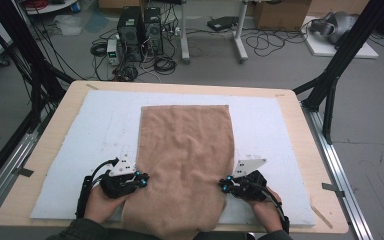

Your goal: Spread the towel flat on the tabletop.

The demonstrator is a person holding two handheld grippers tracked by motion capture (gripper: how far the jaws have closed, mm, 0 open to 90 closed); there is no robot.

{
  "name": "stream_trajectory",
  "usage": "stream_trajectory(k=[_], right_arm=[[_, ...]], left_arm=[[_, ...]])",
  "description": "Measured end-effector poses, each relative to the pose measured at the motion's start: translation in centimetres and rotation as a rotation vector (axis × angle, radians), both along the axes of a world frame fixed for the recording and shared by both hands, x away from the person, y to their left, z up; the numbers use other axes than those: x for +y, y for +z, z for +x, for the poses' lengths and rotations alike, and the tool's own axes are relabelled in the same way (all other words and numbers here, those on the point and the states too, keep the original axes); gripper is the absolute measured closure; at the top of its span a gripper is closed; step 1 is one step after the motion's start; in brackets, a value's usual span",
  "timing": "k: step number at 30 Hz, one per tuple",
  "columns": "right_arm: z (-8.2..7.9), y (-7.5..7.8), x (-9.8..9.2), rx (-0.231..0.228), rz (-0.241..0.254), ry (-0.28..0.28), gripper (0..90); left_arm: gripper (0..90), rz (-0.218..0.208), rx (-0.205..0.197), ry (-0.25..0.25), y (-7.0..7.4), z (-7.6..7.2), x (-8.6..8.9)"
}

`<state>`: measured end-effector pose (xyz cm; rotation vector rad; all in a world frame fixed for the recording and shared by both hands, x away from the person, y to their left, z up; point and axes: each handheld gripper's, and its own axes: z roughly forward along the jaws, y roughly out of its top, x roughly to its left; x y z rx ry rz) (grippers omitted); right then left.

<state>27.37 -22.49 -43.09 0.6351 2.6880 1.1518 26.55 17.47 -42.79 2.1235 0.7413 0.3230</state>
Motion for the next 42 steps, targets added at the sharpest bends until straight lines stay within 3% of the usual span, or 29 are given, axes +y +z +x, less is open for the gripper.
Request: stream_trajectory(k=[3,9,12,15,17,20,22,24,28,31,33,37,42], right_arm=[[0.4,1.0,-0.1,-0.014,0.012,0.005,84.9],[2.0,3.9,0.1,-0.076,0.018,-0.018,85.1],[3.6,5.3,0.2,-0.100,0.019,-0.044,85.1],[5.9,6.1,0.3,-0.107,0.012,-0.089,85.1],[7.6,5.9,0.1,-0.088,0.000,-0.129,85.1],[10.2,4.1,-0.4,-0.014,-0.008,-0.194,85.0],[11.4,2.6,-0.2,0.040,-0.030,-0.209,84.7],[12.0,1.6,0.4,0.054,-0.072,-0.212,83.2],[11.7,1.9,0.3,0.041,-0.048,-0.218,71.7],[10.6,3.1,-0.3,-0.005,-0.038,-0.221,65.1],[9.4,3.9,-0.7,-0.037,-0.022,-0.223,62.6],[6.7,4.8,-1.4,-0.058,0.031,-0.195,59.5],[3.1,4.2,-1.2,-0.071,0.038,-0.137,57.2]], left_arm=[[84.7,-0.079,-0.013,0.031,1.0,0.3,0.5],[85.2,-0.103,-0.071,0.063,2.8,1.8,0.1],[85.3,-0.116,-0.092,0.107,3.6,3.3,-0.2],[85.3,-0.126,-0.083,0.161,3.7,5.6,-0.1],[85.2,-0.120,-0.085,0.210,3.4,7.2,0.0],[85.5,-0.092,-0.041,0.268,1.8,9.8,-0.1],[85.4,-0.065,-0.008,0.284,0.6,10.9,-0.4],[80.2,-0.051,0.007,0.288,-0.1,11.4,-0.5],[64.8,-0.070,0.002,0.279,0.8,10.7,0.4],[59.5,-0.078,-0.028,0.246,2.2,9.3,1.2],[57.1,-0.075,-0.045,0.215,2.9,8.1,1.5],[51.3,-0.068,-0.069,0.144,3.6,5.1,1.4],[46.7,-0.098,-0.062,0.061,2.9,1.7,0.9]])
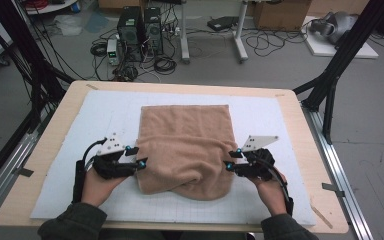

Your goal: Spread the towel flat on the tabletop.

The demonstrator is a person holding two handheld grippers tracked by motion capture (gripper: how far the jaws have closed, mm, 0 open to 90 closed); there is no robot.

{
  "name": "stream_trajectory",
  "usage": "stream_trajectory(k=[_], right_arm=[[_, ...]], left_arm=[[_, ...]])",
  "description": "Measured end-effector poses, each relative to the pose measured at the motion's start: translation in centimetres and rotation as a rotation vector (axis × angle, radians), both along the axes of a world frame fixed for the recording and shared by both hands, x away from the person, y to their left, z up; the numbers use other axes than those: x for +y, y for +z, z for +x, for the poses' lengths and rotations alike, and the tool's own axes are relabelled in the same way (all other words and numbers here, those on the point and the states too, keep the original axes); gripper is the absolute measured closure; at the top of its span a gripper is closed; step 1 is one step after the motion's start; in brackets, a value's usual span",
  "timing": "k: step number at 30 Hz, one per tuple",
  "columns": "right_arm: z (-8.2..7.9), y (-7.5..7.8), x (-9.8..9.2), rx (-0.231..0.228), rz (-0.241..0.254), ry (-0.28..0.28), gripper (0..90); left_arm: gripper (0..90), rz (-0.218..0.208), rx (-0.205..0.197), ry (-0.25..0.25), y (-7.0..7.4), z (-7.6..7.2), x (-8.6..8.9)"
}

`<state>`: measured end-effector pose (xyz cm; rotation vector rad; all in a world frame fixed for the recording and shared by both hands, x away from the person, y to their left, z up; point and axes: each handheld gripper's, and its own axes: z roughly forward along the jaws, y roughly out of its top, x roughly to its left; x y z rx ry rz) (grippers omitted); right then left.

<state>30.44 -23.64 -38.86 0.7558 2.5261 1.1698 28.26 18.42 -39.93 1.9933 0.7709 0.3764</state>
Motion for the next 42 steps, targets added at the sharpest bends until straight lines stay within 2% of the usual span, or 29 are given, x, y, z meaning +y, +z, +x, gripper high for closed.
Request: stream_trajectory(k=[2,5,8,10,13,15,18,20,22,25,26,28,29,31,33,35,36,37,38,39,42], right_arm=[[-1.2,-0.4,0.3,0.009,0.000,0.029,56.4],[-2.9,-1.2,1.0,0.024,-0.006,0.070,55.5],[-4.1,-2.2,1.6,0.053,-0.016,0.112,55.1],[-4.6,-3.2,2.1,0.079,-0.031,0.132,55.1],[-4.6,-4.7,2.8,0.113,-0.053,0.153,55.6],[-4.5,-5.1,3.1,0.117,-0.057,0.157,59.7],[-4.3,-5.1,3.2,0.116,-0.053,0.169,72.5],[-4.3,-4.9,3.2,0.109,-0.059,0.185,81.3],[-4.2,-4.6,3.2,0.110,-0.056,0.196,84.4],[-4.3,-3.5,2.7,0.084,-0.052,0.193,84.7],[-4.4,-3.0,2.5,0.074,-0.049,0.187,84.7],[-4.3,-1.7,1.7,0.037,-0.042,0.169,84.8],[-4.1,-0.8,1.1,0.016,-0.035,0.155,84.9],[-3.8,0.5,0.2,-0.008,-0.023,0.126,84.9],[-3.2,1.8,-0.7,-0.041,-0.021,0.097,84.9],[-2.2,2.8,-1.5,-0.060,-0.042,0.058,84.9],[-1.4,3.1,-1.9,-0.056,-0.029,0.047,84.9],[-0.6,3.3,-2.1,-0.051,-0.028,0.032,84.8],[0.1,3.3,-2.2,-0.047,-0.034,0.025,84.8],[1.3,3.1,-2.1,-0.034,-0.055,0.010,84.8],[4.5,1.5,-1.7,0.013,-0.107,-0.014,84.8]], left_arm=[[43.9,0.012,0.020,-0.038,-0.6,-1.2,-0.4],[40.9,0.005,0.051,-0.087,-1.5,-2.5,-0.7],[39.5,0.051,0.070,-0.129,-2.5,-3.3,-1.4],[40.6,0.097,0.069,-0.141,-3.2,-3.4,-1.9],[52.1,0.152,0.073,-0.154,-3.9,-3.2,-2.6],[64.7,0.161,0.069,-0.150,-4.1,-2.9,-2.8],[82.2,0.143,0.047,-0.135,-3.8,-2.8,-2.8],[84.3,0.135,0.029,-0.127,-3.4,-2.9,-2.6],[84.6,0.116,0.014,-0.111,-2.9,-3.1,-2.1],[84.8,0.028,0.001,-0.072,-1.2,-3.0,-0.7],[84.8,-0.006,-0.010,-0.055,-0.2,-2.9,-0.1],[85.1,-0.051,-0.046,-0.017,1.4,-2.6,0.7],[85.2,-0.056,-0.058,-0.004,2.1,-2.4,0.9],[85.3,-0.071,-0.091,0.029,3.4,-1.7,1.3],[85.3,-0.068,-0.119,0.069,4.4,-0.8,1.3],[85.3,-0.058,-0.119,0.099,4.6,0.8,1.0],[85.3,-0.032,-0.114,0.115,4.4,1.8,0.7],[85.2,-0.014,-0.100,0.124,4.1,2.7,0.4],[85.3,-0.010,-0.069,0.141,3.6,4.2,0.0],[85.3,0.012,-0.058,0.154,3.1,5.3,-0.4],[85.2,0.048,0.011,0.187,1.3,8.7,-1.4]])
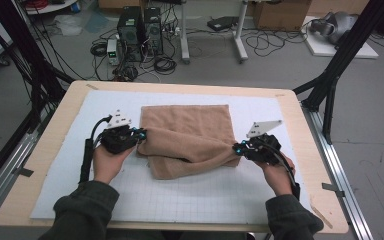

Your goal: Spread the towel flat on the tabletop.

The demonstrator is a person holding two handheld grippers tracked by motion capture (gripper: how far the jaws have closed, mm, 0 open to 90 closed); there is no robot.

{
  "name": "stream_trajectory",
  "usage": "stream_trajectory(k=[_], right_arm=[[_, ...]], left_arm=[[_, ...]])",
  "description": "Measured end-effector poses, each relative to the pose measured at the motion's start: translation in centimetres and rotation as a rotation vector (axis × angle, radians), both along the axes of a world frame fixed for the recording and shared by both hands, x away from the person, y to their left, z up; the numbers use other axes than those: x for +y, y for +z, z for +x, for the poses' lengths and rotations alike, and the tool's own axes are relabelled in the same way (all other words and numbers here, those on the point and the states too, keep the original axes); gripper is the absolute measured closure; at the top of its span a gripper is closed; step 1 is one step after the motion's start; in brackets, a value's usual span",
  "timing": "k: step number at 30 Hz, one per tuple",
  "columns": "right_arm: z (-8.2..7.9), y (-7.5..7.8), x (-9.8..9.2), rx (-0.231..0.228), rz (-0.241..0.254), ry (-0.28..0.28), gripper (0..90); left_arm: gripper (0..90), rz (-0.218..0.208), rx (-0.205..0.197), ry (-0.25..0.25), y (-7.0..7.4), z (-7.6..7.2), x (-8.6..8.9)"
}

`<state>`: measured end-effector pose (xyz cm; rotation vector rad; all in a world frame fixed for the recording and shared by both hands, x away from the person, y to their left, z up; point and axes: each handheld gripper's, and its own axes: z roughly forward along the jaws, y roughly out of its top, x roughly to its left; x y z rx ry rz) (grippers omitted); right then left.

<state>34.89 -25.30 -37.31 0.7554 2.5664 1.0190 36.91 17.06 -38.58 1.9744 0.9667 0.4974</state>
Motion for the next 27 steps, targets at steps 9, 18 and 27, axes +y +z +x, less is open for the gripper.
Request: stream_trajectory(k=[9,18,27], right_arm=[[4.4,-4.2,0.9,0.140,-0.025,-0.062,83.1],[1.3,-0.8,-0.1,0.021,0.047,-0.078,67.1],[-2.6,-0.1,2.5,-0.010,0.085,0.062,58.4]], left_arm=[[80.4,0.017,0.096,0.043,-3.4,3.2,-0.2],[58.6,-0.027,0.030,0.014,0.1,0.1,2.4],[54.3,0.048,0.010,-0.150,-0.3,-3.0,0.6]])
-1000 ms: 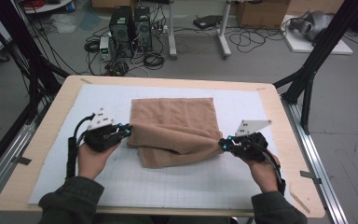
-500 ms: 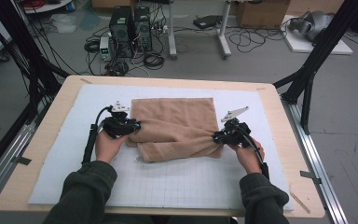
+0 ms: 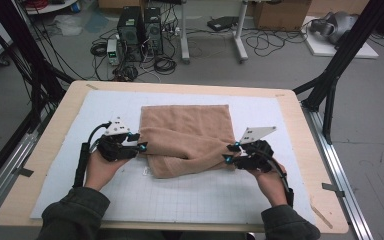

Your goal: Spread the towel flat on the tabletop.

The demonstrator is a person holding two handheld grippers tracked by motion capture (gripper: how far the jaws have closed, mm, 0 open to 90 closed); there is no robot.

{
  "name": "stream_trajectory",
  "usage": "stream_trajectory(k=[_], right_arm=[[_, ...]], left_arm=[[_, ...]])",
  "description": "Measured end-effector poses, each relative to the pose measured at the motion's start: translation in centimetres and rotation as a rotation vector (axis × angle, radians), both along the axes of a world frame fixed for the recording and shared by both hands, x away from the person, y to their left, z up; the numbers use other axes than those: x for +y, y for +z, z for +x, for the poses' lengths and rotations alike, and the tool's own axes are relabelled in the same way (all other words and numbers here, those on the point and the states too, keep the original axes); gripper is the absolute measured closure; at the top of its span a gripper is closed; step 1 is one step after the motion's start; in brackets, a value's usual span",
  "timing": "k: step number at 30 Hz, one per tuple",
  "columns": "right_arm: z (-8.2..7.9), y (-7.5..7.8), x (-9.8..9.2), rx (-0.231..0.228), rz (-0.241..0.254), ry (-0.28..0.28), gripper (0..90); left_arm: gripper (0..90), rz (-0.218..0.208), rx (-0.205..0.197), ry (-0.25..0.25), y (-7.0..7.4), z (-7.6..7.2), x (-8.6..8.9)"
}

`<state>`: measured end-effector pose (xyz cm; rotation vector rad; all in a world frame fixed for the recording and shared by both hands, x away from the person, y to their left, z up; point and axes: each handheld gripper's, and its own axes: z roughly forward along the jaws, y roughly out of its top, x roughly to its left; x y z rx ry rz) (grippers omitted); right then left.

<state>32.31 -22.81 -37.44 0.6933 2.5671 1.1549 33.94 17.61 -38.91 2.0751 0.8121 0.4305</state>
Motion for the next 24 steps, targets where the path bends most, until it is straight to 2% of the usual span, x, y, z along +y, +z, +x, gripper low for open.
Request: stream_trajectory(k=[2,4,6,8,10,12,13,15,17,20,24], right_arm=[[-0.3,-0.8,1.3,0.008,-0.009,0.025,55.9],[-0.3,-1.7,2.6,0.018,-0.012,0.046,51.2],[-0.1,-2.6,4.0,0.045,-0.021,0.042,49.2],[0.3,-3.4,5.5,0.052,-0.050,0.048,48.7],[0.7,-4.0,6.5,0.050,-0.090,0.043,51.9],[1.3,-4.6,7.3,0.048,-0.130,0.029,61.8],[1.4,-4.8,7.5,0.043,-0.137,0.028,68.1],[1.6,-4.9,7.6,0.052,-0.135,0.032,79.2],[1.6,-4.7,7.3,0.063,-0.130,0.057,84.0],[1.0,-3.9,6.5,0.047,-0.115,0.070,85.0],[-0.1,-2.4,4.5,0.024,-0.073,0.072,85.4]], left_arm=[[53.3,0.018,0.006,-0.023,-0.6,0.2,-1.0],[52.2,0.006,0.034,-0.029,-1.3,0.6,-1.8],[52.2,0.017,0.050,-0.016,-2.0,1.2,-2.7],[54.8,0.040,0.044,-0.006,-2.6,1.6,-3.4],[60.6,0.034,0.046,0.008,-3.0,1.9,-3.6],[65.9,0.030,0.046,0.014,-3.2,2.2,-3.7],[69.8,0.014,0.054,0.021,-3.3,2.2,-3.6],[76.5,0.018,0.048,0.022,-3.2,2.2,-3.6],[79.2,0.032,0.035,0.025,-2.8,1.8,-3.6],[79.9,0.020,0.005,0.028,-1.7,1.0,-3.2],[79.9,-0.029,-0.040,0.034,0.4,-0.6,-2.0]])
